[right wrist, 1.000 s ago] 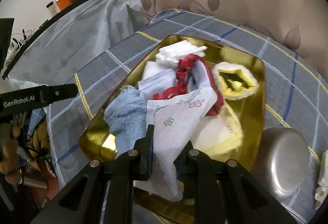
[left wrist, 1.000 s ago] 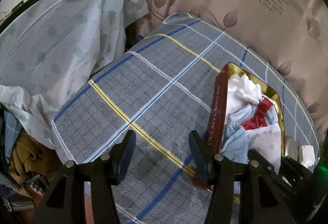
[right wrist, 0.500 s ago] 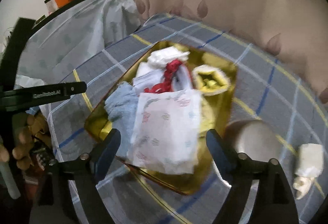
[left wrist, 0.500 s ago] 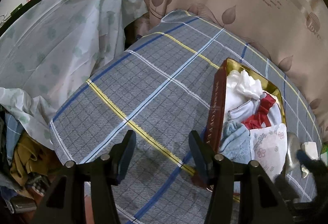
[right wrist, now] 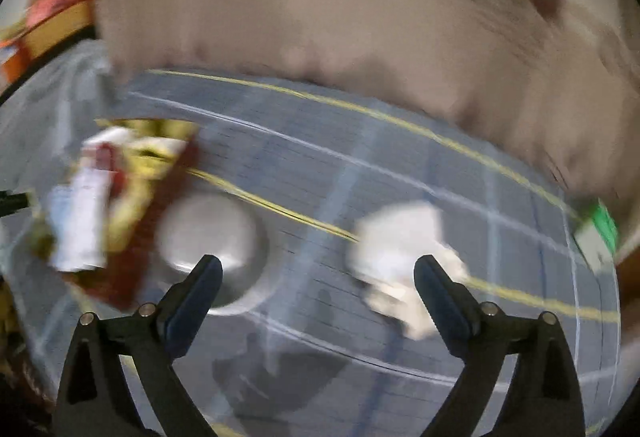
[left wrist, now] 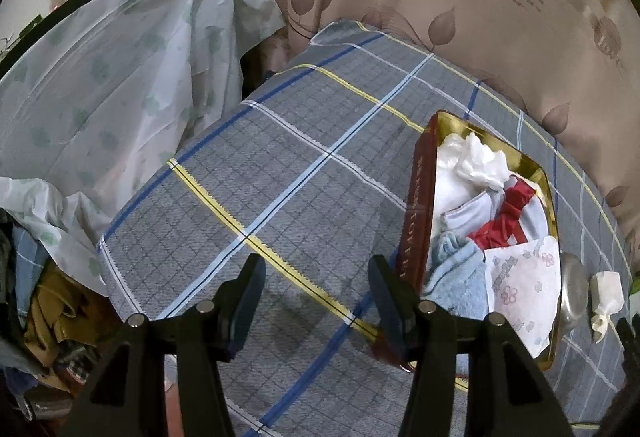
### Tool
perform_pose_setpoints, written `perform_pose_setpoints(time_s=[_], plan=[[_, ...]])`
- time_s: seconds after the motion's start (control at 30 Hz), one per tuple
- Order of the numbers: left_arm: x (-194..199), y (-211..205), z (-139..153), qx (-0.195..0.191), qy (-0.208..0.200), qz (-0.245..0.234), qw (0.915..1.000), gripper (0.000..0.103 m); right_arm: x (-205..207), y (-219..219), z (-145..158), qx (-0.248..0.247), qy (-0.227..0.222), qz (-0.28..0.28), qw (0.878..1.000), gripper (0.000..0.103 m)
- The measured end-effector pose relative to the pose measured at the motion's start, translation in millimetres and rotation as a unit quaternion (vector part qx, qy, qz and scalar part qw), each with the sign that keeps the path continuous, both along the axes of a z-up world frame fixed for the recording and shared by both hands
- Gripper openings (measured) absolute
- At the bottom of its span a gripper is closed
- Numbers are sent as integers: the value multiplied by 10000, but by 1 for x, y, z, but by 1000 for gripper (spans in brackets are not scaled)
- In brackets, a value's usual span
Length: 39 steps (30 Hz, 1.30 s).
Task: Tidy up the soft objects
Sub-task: 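Grasp the cream satin cloth with the right gripper, then grasp the white square block with the left gripper while the right gripper holds the cream cloth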
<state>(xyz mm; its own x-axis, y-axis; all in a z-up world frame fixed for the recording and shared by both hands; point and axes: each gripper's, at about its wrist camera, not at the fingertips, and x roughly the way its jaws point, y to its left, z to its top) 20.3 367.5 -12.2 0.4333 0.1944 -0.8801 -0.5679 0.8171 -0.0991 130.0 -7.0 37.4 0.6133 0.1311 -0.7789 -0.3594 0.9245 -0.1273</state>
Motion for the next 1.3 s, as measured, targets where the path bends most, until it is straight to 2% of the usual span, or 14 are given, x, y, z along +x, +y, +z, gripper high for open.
perform_pose_setpoints(time_s=[0.13, 0.23, 0.37, 0.43, 0.63, 0.7, 0.77, 0.8, 0.87, 0.93, 0.97, 1.2, 1.3], plan=[[2, -7, 5, -25, -42, -41, 10000, 55, 23, -52, -29, -114, 276, -646, 9975, 95], [7, -17, 9, -21, 12, -191, 9998, 55, 32, -67, -46, -206, 296, -816, 9960, 95], [16, -36, 19, 137, 17, -434, 9990, 55, 44, -75, -64, -223, 200, -934, 9952, 95], [22, -48, 24, 221, -8, -593, 9980, 55, 52, -79, -72, -15, 220, -937, 9954, 95], [40, -84, 30, 343, 80, -1001, 9943, 55, 72, -78, -94, -161, 372, -819, 9958, 95], [47, -97, 30, 371, 108, -1147, 9927, 55, 76, -80, -95, -71, 333, -722, 9968, 87], [54, -113, 34, 407, 82, -1354, 9899, 55, 78, -84, -95, 74, 355, -707, 9968, 65], [58, -121, 36, 425, 78, -1436, 9887, 55, 78, -87, -95, 239, 404, -661, 9967, 58], [65, -135, 38, 431, 33, -1567, 9867, 55, 74, -89, -93, 242, 331, -655, 9970, 36], [72, -151, 39, 438, 35, -1762, 9834, 55, 72, -93, -91, 352, 368, -591, 9969, 21], [76, -161, 38, 409, 30, -1875, 9814, 55, 69, -95, -90, 341, 358, -581, 9971, 17], [100, -231, 29, 244, 78, -2653, 9638, 55, 37, -119, -86, 455, 457, -562, 9963, 16], [111, -262, 28, 138, 108, -3007, 9536, 55, 18, -136, -85, 409, 456, -657, 9960, 16]])
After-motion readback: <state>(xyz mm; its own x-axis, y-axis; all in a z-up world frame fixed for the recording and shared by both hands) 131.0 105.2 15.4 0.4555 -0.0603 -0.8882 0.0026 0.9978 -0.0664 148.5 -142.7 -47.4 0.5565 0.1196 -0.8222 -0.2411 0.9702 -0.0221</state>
